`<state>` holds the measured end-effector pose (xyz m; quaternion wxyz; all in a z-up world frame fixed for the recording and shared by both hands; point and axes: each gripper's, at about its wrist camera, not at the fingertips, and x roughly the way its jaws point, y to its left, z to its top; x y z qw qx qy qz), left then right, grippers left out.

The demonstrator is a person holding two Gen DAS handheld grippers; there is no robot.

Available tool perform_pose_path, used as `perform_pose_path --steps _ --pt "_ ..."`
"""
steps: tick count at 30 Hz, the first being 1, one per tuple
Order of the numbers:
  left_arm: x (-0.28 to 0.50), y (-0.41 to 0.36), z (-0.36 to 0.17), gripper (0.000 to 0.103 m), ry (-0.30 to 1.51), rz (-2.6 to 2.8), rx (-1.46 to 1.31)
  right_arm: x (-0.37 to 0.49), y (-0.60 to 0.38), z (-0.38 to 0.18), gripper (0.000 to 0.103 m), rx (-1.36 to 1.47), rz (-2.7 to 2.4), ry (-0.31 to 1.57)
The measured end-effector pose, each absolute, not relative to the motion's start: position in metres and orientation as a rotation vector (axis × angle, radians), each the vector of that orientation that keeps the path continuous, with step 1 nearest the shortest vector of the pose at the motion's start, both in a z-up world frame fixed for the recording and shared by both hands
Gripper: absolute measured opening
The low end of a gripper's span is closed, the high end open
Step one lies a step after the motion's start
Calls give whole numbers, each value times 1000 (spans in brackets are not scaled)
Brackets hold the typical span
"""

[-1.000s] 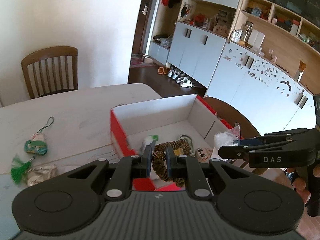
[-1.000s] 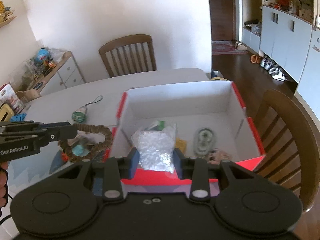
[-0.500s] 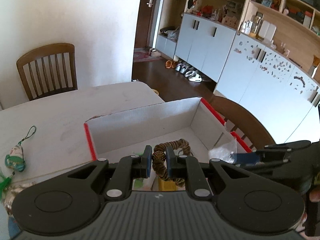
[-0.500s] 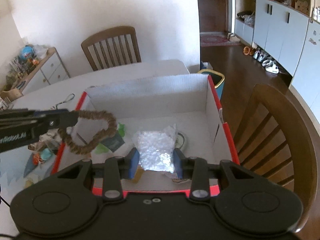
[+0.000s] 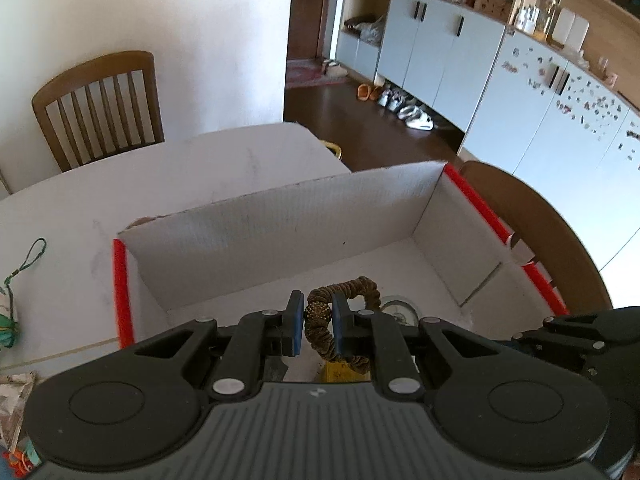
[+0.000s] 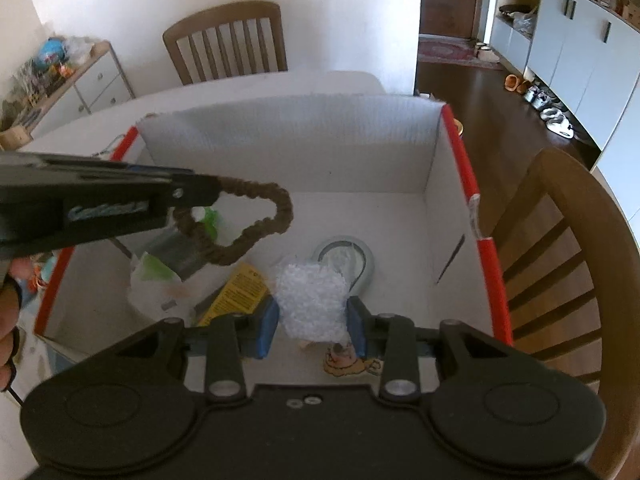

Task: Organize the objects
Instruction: 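Carry the bead string and bubble-wrap bag over the red shoebox and lower them, then open both tools to release the bead string and bubble-wrap bag into the box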

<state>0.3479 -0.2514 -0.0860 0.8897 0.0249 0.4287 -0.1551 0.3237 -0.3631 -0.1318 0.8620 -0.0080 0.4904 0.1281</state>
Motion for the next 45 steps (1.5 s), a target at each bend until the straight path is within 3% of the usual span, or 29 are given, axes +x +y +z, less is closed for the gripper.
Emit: perform_pose_path --steps 14,24,45 --pt "367 -263 -114 14 990 -294 89 340 -364 -148 36 -32 286 1060" --pt "374 -261 -121 15 1049 -286 73 339 -372 -147 41 -14 288 1056" --pt "326 -239 -73 15 919 -320 62 305 -383 -98 51 36 313 959"
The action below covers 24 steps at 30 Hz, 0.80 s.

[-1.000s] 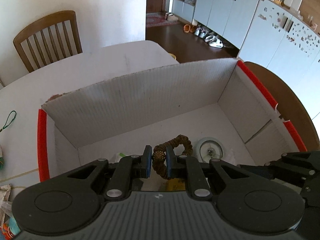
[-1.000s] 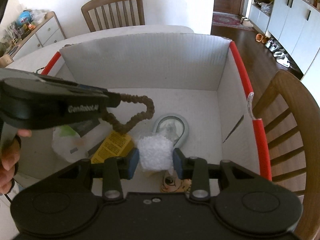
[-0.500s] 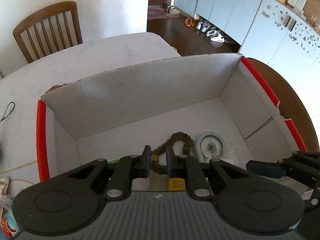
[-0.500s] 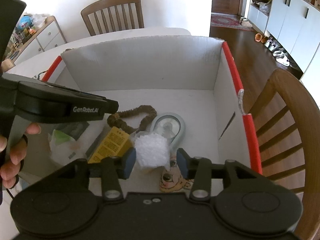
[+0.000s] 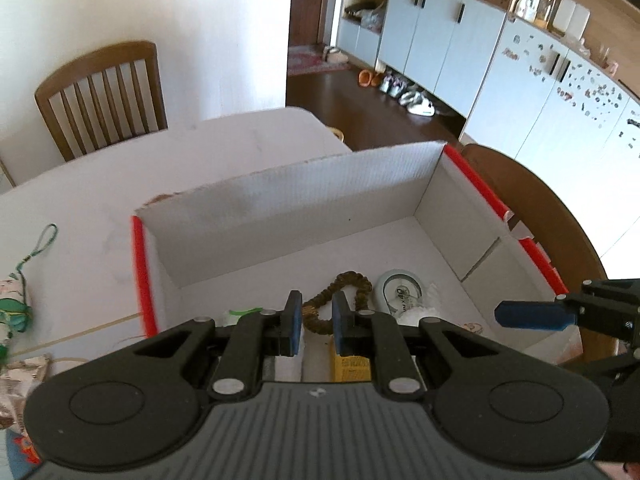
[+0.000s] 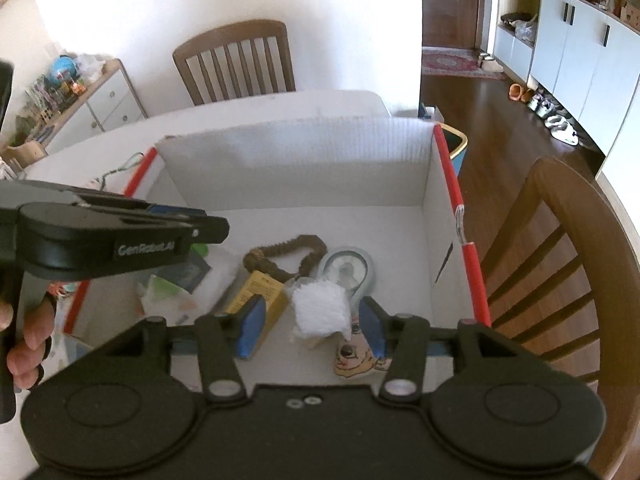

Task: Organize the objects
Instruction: 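Open both tools to release the bead string and bubble-wrap bag into the box, then move both tools back over the items on the mat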

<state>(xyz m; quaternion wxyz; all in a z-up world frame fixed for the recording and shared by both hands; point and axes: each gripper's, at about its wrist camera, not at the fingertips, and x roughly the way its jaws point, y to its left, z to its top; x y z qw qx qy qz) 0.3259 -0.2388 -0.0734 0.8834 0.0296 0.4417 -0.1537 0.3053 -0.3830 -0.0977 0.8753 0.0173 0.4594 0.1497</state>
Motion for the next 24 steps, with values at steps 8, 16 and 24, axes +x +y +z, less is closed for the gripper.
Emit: perform_pose_path --steps 8,16,24 --pt "294 -213 -50 15 853 -331 48 282 -375 -76 59 56 335 904" --pt "264 -183 -31 15 813 -341 18 261 -359 -61 62 69 349 871" --pt "238 -149 -19 15 788 -353 -15 243 -332 -47 70 88 352 834"
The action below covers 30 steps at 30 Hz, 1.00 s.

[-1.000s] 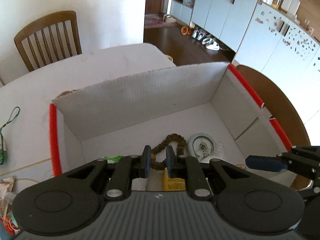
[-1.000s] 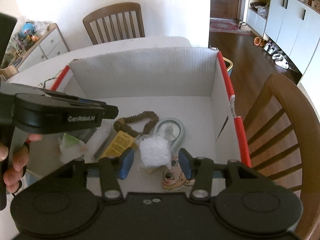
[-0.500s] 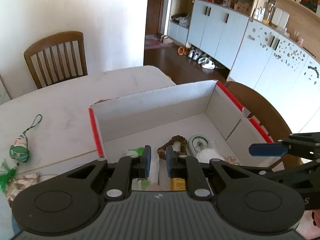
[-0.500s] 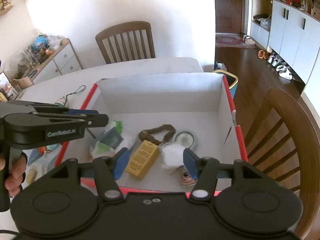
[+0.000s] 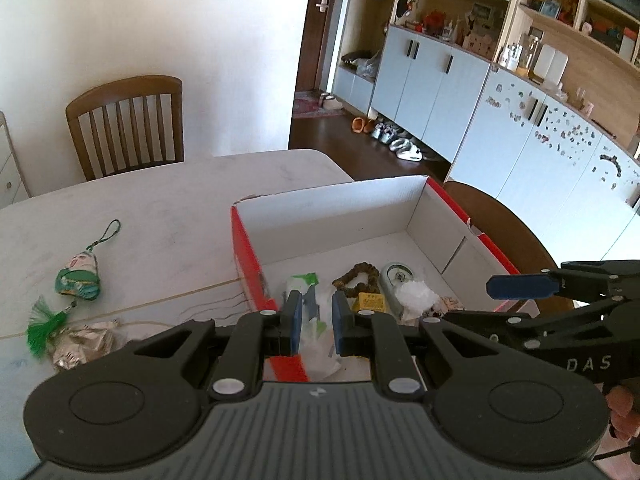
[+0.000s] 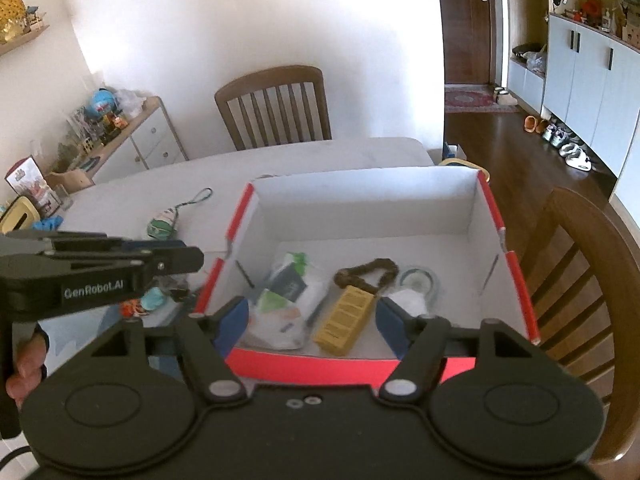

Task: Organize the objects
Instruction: 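Move both tools back over the items on the mat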

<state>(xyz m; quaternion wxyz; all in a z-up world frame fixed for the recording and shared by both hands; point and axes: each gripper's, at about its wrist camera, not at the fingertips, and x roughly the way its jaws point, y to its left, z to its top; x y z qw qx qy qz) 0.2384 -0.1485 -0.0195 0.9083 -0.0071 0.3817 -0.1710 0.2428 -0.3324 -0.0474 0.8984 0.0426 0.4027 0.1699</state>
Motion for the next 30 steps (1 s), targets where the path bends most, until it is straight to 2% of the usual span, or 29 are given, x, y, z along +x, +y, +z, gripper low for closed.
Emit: perform_pose_path --steps 11,17,19,20,21,25,27,30 --pt "205 -91 -17 16 771 -323 -44 217 -279 -39 82 64 367 807" --pt "194 -46 -22 32 776 -259 -79 206 -246 -41 89 59 392 806" --pt "192 -30 -21 45 771 -239 -83 202 -234 -43 90 61 405 809" --pt "190 -21 -21 57 762 -228 -84 201 -229 -44 91 62 412 810" --pt "188 -13 -21 63 751 -215 -84 199 -222 -44 92 59 419 809" --pt "186 19 -21 66 748 -189 -96 190 -195 -51 93 28 438 815" --pt "186 32 -23 74 747 -176 -103 188 -182 -56 93 22 449 828" --pt "184 48 -27 79 745 -161 -101 185 -165 -62 93 15 460 848"
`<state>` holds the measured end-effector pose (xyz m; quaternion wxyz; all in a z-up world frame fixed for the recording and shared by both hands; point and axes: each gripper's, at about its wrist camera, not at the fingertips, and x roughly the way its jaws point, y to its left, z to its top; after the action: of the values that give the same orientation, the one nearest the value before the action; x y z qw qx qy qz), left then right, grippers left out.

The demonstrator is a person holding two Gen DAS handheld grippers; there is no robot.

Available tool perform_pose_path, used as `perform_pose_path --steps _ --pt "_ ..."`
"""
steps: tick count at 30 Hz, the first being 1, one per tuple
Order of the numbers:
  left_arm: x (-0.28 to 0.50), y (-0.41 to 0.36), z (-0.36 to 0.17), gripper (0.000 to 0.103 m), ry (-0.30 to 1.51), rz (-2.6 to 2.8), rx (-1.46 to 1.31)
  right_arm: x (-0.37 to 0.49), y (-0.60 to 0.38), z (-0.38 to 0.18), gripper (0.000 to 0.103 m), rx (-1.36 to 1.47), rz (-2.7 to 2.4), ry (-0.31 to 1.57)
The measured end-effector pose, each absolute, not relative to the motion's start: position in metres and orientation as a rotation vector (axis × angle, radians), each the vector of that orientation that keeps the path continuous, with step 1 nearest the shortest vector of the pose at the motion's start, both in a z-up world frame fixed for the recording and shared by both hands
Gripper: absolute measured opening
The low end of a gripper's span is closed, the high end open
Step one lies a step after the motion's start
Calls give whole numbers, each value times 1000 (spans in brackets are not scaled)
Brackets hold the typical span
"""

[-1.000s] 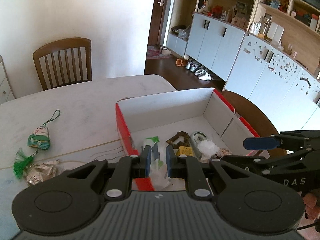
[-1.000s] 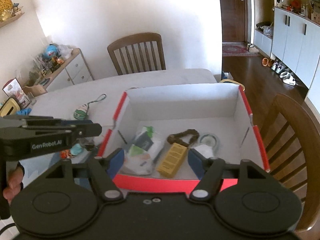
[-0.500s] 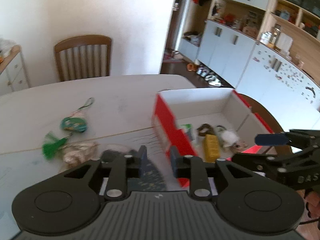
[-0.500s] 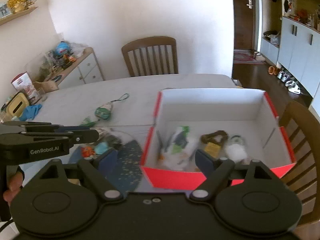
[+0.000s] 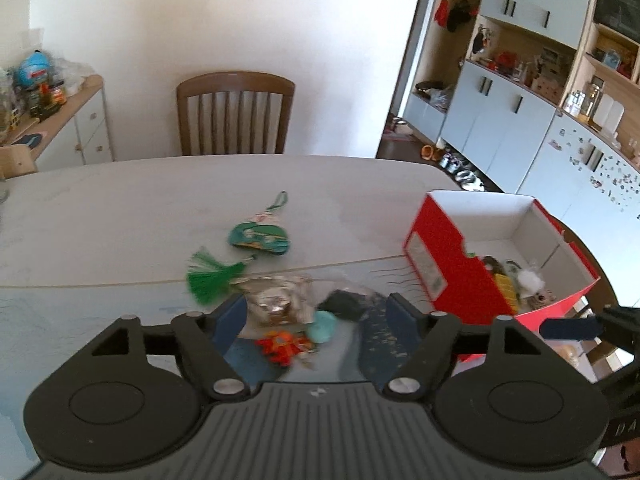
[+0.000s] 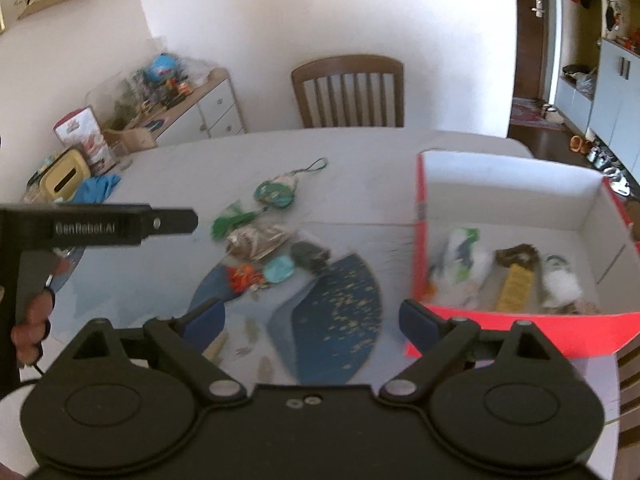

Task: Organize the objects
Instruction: 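Move both tools back over the items on the mat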

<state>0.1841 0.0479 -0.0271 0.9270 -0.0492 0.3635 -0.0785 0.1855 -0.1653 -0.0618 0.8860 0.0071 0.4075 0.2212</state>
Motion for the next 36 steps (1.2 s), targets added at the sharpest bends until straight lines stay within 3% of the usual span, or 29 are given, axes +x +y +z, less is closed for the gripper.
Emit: perform_pose_path --steps 16,20,36 --pt "199 81 -88 83 830 -204 -64 178 -76 -122 93 -67 526 969" --pt "209 84 -109 92 861 -223 -98 181 -62 -136 93 -74 537 987" --pt "249 70 -165 95 900 -290 -5 194 -36 -174 81 -115 509 1044"
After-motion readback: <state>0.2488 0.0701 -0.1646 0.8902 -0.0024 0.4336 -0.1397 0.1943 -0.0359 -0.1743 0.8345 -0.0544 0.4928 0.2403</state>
